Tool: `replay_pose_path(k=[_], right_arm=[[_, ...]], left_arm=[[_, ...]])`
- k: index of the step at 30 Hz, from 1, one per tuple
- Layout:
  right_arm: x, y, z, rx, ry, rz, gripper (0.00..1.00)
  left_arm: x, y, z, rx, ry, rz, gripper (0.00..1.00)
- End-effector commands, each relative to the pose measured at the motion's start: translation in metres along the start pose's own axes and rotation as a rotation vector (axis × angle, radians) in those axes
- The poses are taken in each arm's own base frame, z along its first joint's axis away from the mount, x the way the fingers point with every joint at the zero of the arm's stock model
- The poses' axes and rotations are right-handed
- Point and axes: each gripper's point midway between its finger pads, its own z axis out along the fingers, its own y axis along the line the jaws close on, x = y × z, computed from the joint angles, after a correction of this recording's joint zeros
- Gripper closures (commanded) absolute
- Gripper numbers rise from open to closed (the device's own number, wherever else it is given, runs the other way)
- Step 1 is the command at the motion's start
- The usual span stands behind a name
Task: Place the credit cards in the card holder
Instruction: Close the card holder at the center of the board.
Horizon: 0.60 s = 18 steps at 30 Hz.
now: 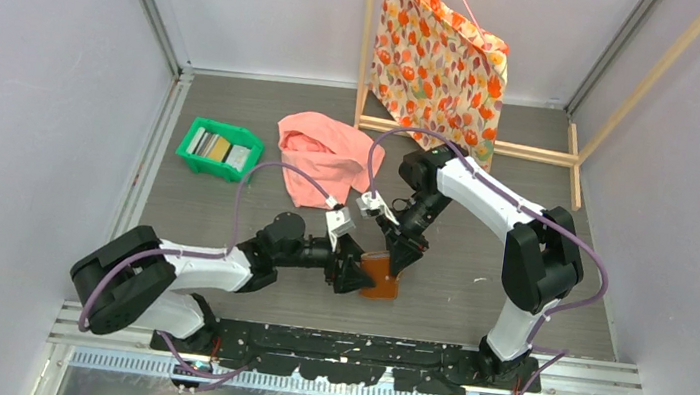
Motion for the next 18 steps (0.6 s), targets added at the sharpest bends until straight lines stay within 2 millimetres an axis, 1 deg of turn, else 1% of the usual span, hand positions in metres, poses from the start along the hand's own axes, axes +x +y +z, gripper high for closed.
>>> replay_pose_path(k=[1, 5, 6, 7, 8, 9, 10, 11, 12, 13, 17, 18], right_arm=[[-0.016, 0.004, -0.006, -0.003, -0.051, -0.028, 0.92], [-0.016, 0.005, -0.006, -0.009, -0.055, -0.031, 0.91], [-0.016, 0.005, -0.006, -0.009, -0.056, -0.032, 0.90], [-0.017, 0.005, -0.006, -0.007, -0.056, -0.031, 0.89], [-0.017, 0.005, -0.006, -0.003, -0.056, -0.027, 0.85], [-0.018, 0.004, -0.007, 0.008, -0.059, -0.018, 0.78], [-0.020, 0.002, -0.008, 0.025, -0.065, -0.007, 0.67], [-0.023, 0.000, -0.012, 0.047, -0.071, 0.008, 0.54], [-0.025, -0.002, -0.016, 0.073, -0.069, 0.022, 0.44], [-0.026, -0.004, -0.022, 0.106, -0.058, 0.025, 0.36], [-0.034, -0.007, -0.055, 0.229, -0.050, 0.025, 0.09], [-0.038, -0.006, -0.067, 0.261, -0.053, 0.020, 0.04]], left_arm=[[-0.036, -0.009, 0.010, 0.048, -0.111, 0.070, 0.36], [-0.033, -0.011, 0.016, 0.077, -0.093, 0.050, 0.51], [-0.032, -0.012, 0.017, 0.088, -0.090, 0.044, 0.59], [-0.032, -0.013, 0.018, 0.098, -0.090, 0.041, 0.69], [-0.031, -0.013, 0.020, 0.103, -0.084, 0.028, 0.83], [-0.030, -0.014, 0.020, 0.110, -0.079, 0.022, 0.93], [-0.029, -0.014, 0.021, 0.112, -0.076, 0.013, 0.98], [-0.028, -0.014, 0.020, 0.108, -0.075, 0.003, 1.00], [-0.027, -0.013, 0.019, 0.096, -0.075, -0.004, 1.00], [-0.027, -0.011, 0.017, 0.079, -0.081, -0.012, 1.00], [-0.024, -0.003, 0.005, -0.008, -0.089, -0.044, 1.00], [-0.020, 0.000, 0.002, -0.034, -0.076, -0.058, 1.00]])
